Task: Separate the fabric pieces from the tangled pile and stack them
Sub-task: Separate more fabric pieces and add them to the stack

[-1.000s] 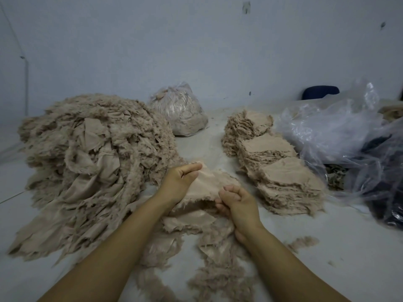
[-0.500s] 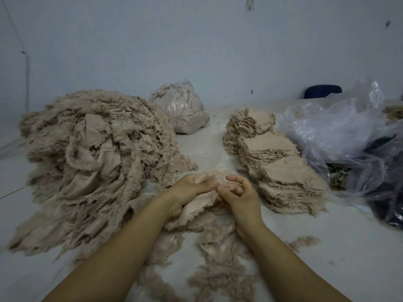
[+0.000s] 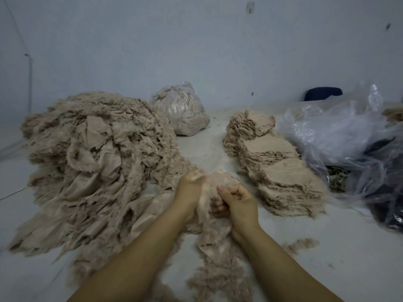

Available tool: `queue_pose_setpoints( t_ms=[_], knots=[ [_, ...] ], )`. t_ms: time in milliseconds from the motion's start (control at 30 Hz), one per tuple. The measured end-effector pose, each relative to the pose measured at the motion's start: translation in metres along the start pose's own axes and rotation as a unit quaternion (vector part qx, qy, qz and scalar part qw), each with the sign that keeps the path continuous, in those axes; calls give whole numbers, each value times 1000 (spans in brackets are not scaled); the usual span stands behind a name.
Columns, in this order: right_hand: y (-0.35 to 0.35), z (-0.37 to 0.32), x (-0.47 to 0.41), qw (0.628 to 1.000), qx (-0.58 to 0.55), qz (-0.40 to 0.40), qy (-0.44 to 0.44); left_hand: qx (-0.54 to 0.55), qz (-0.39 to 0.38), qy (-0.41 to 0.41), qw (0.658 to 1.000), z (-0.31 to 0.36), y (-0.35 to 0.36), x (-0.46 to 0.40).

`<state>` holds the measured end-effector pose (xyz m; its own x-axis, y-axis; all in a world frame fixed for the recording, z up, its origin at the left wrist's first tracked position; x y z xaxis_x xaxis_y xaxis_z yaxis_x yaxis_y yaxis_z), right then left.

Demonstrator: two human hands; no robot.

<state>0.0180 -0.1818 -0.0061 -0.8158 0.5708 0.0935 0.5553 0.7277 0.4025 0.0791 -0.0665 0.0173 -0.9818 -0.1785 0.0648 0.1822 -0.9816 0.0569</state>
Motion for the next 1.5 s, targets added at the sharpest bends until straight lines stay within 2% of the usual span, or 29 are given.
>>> queue_pose_setpoints(
  t_ms=[67, 100, 233, 367, 433, 533, 567, 733, 867, 967, 1033, 1133, 1167, 1300, 1333, 1367, 1400, 1433, 1467, 1500],
  knots=[
    [-5, -3, -3, 1000, -4, 13, -19, 18, 100, 8, 995, 6, -17, -17],
    [-5, -3, -4, 1000, 6, 5, -20, 23, 120, 22, 992, 10, -23, -22],
    [5, 5, 1, 994, 52, -86, 33, 3, 104, 116, 988, 21, -20, -16],
    [9, 6, 9, 988, 92, -125, 14, -64, 67, 155, 984, 9, 4, -12],
    [4, 3, 7, 991, 91, -100, -4, -58, 109, 140, 983, 10, 5, -18],
    [-2, 0, 0, 995, 81, -60, 1, -7, 205, 71, 976, 18, -11, -38],
    [-2, 1, -1, 994, 81, -67, 9, -16, 208, 59, 976, 18, -15, -41],
    [13, 6, 10, 986, 31, -146, 69, -9, 170, 103, 980, 14, 5, -23],
    [6, -5, 2, 994, -50, -90, 40, 58, 222, 29, 973, 16, -7, -35],
    [-3, -11, -11, 1000, -10, -18, -22, 16, 216, 29, 976, 18, -4, -39],
    [-4, -11, -12, 998, 26, -8, -49, 37, 160, -13, 986, 19, 9, -35],
    [-6, -9, -15, 998, 55, 6, -39, 27, -39, -121, 992, 13, 25, -26],
    [-9, -8, -18, 998, 54, 21, -19, -1, -56, -126, 990, 9, 25, -27],
    [-16, -1, -27, 991, 81, 76, 72, -139, 64, -18, 988, 0, 4, -35],
    [-16, 0, -27, 989, 93, 80, 82, -182, 61, 21, 981, 4, -2, -31],
    [-16, 1, -27, 988, 101, 83, 86, -218, 18, 46, 975, 4, -8, -26],
    [-15, 0, -26, 987, 105, 84, 87, -235, -68, 45, 968, 4, -11, -15],
    [-15, 0, -25, 987, 109, 85, 88, -267, -176, 26, 947, 1, -13, -1],
    [-15, -1, -24, 986, 113, 83, 91, -331, -276, 31, 902, -3, -15, 14],
    [-16, -2, -23, 985, 120, 77, 97, -397, -341, 63, 850, -7, -16, 27]
  ],
)
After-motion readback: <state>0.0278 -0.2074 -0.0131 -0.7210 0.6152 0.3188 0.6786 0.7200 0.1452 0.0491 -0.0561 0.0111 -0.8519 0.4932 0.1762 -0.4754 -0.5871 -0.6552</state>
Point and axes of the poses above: each hand's wrist, its own x-axis away from the middle knuckle, its own y-axis out of the palm, z = x × y, the point moved 3 cm from there along -x, towards the middle knuckle, and after that the axes turned 15 degrees about z, right-handed, at the moved point
